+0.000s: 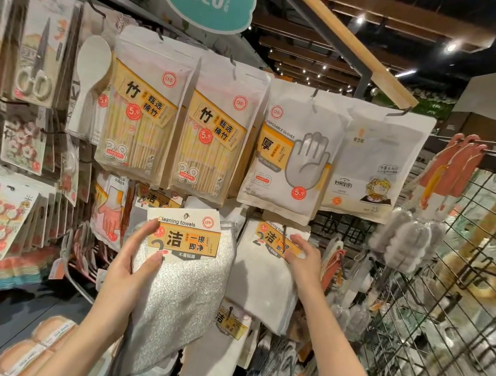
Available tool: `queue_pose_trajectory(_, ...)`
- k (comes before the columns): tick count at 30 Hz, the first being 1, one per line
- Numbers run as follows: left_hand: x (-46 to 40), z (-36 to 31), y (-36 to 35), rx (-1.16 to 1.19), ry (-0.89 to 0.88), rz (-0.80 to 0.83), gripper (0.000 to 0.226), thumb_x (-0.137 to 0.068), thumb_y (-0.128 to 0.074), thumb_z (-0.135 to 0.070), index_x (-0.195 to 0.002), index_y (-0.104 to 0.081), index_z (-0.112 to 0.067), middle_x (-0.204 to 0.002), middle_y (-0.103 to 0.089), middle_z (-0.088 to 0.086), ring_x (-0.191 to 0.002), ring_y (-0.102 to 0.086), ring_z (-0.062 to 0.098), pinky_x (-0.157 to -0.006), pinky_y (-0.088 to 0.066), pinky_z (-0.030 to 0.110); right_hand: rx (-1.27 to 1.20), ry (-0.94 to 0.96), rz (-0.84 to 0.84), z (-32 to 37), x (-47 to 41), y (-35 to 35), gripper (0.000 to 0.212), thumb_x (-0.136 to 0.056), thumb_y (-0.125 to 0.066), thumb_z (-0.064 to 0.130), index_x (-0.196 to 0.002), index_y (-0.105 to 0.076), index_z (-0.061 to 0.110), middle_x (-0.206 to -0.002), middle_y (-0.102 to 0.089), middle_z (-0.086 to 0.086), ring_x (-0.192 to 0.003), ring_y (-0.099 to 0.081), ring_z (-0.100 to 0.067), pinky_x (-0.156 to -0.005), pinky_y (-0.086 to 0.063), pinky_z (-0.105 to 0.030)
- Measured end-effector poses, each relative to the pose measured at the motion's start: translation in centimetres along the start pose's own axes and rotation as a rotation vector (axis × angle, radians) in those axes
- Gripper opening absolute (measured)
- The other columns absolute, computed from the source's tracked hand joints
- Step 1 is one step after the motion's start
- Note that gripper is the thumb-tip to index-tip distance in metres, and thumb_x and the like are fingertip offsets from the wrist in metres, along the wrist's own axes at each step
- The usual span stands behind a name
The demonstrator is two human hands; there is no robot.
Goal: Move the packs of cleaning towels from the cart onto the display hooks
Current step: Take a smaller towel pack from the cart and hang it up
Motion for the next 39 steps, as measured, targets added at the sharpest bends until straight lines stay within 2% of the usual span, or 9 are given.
queue_pose_trajectory(5,-0.2,-0.7,-0.1,-0.013,-0.013,-0.019,0.048,-0.092,-0.058,-0.012,-0.125,-0.05,-0.044,-0.12,-0.052,-0.042,-0.11,-0.043,-0.026,-0.087,-0.036,0.015,0.009,-0.062,0.031,0.3,-0.6,-0.4,0.048,-0.082,-0.064,-0.001,-0.126,-0.058,0.019,-0.132,-0.036,-0.01,-0.112,-0.045,-0.018,-0.078,-0.039,-0.015)
queue_pose_trajectory(8,-0.2,-0.9,-0.2,0.001,-0.006,-0.021,0.05,-0.091,-0.059,-0.008,-0.125,-0.049,-0.042,-0.113,-0.054,-0.044,-0.106,-0.046,-0.026,-0.085,-0.037,0.016,0.02,-0.092,0.071,0.4,-0.6,-0.3,0.055,-0.081,-0.067,0.001,-0.132,-0.053,0.017,-0.139,-0.027,-0.012,-0.125,-0.038,-0.023,-0.091,-0.028,-0.013)
queue_pose_trajectory(12,-0.2,-1.0,-0.5,0.017,-0.014,-0.031,0.052,-0.089,-0.06,-0.003,-0.127,-0.049,-0.037,-0.122,-0.058,-0.025,-0.108,-0.053,-0.015,-0.086,-0.042,0.015,0.061,-0.107,0.127,0.7,0.1,-0.2,0.061,-0.08,-0.072,0.012,-0.136,-0.049,0.022,-0.149,-0.011,-0.007,-0.139,-0.02,-0.023,-0.111,-0.02,-0.029)
queue_pose_trajectory(17,0.1,-0.9,-1.1,0.038,-0.015,-0.031,0.055,-0.087,-0.061,0.0,-0.126,-0.049,-0.036,-0.124,-0.058,-0.016,-0.106,-0.057,-0.009,-0.079,-0.045,0.004,0.07,-0.011,0.099,1.7,1.9,0.4,0.054,-0.08,-0.073,0.016,-0.13,-0.054,0.027,-0.152,-0.008,-0.004,-0.142,-0.014,-0.021,-0.114,-0.017,-0.034)
queue_pose_trajectory(23,0.4,-0.6,-2.0,0.02,-0.02,-0.007,0.06,-0.087,-0.064,-0.002,-0.133,-0.045,-0.035,-0.134,-0.054,-0.009,-0.118,-0.055,0.003,-0.095,-0.042,0.022,0.007,0.192,0.194,5.5,6.1,-0.5,0.043,-0.082,-0.072,0.02,-0.115,-0.056,0.041,-0.15,-0.02,0.004,-0.141,-0.016,-0.013,-0.116,-0.017,-0.037)
queue_pose_trajectory(26,0.5,-0.4,-2.3,0.03,-0.005,0.0,0.061,-0.087,-0.064,-0.003,-0.134,-0.043,-0.036,-0.135,-0.055,-0.007,-0.118,-0.056,0.007,-0.095,-0.044,0.025,-0.006,0.226,0.249,7.0,7.8,-1.6,0.042,-0.085,-0.066,0.009,-0.118,-0.057,0.033,-0.148,-0.026,0.003,-0.14,-0.02,-0.013,-0.116,-0.022,-0.047)
queue_pose_trajectory(28,0.7,-0.4,-2.3,0.039,0.0,0.0,0.061,-0.087,-0.064,-0.004,-0.134,-0.044,-0.037,-0.133,-0.056,-0.006,-0.116,-0.058,0.007,-0.093,-0.045,0.025,-0.025,0.233,0.256,7.5,8.5,-1.9,0.041,-0.087,-0.06,0.004,-0.122,-0.059,0.024,-0.147,-0.03,0.001,-0.138,-0.025,-0.012,-0.115,-0.024,-0.043)
queue_pose_trajectory(32,1.1,-0.6,-2.2,0.038,0.003,-0.005,0.061,-0.086,-0.065,-0.005,-0.133,-0.045,-0.038,-0.131,-0.057,-0.01,-0.115,-0.058,0.004,-0.089,-0.047,0.018,-0.071,0.182,0.32,8.0,9.5,-2.5,0.041,-0.089,-0.05,-0.003,-0.123,-0.059,0.017,-0.147,-0.033,0.001,-0.136,-0.027,-0.008,-0.097,-0.025,-0.013)
queue_pose_trajectory(39,1.8,-1.1,-2.5,-0.001,-0.019,-0.043,0.059,-0.087,-0.065,-0.005,-0.134,-0.045,-0.033,-0.136,-0.053,-0.01,-0.126,-0.049,0.011,-0.11,-0.036,0.045,-0.066,0.165,0.34,8.0,10.5,-2.6,0.047,-0.088,-0.042,-0.009,-0.128,-0.057,0.012,-0.143,-0.039,-0.001,-0.138,-0.028,-0.011,-0.085,-0.025,0.004)
Point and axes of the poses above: each hand's wrist, its own x-axis away from the middle knuckle, its own y-axis out of the back of the hand, z = x × y, the point moved 4 cm from there along -x, towards the middle knuckle
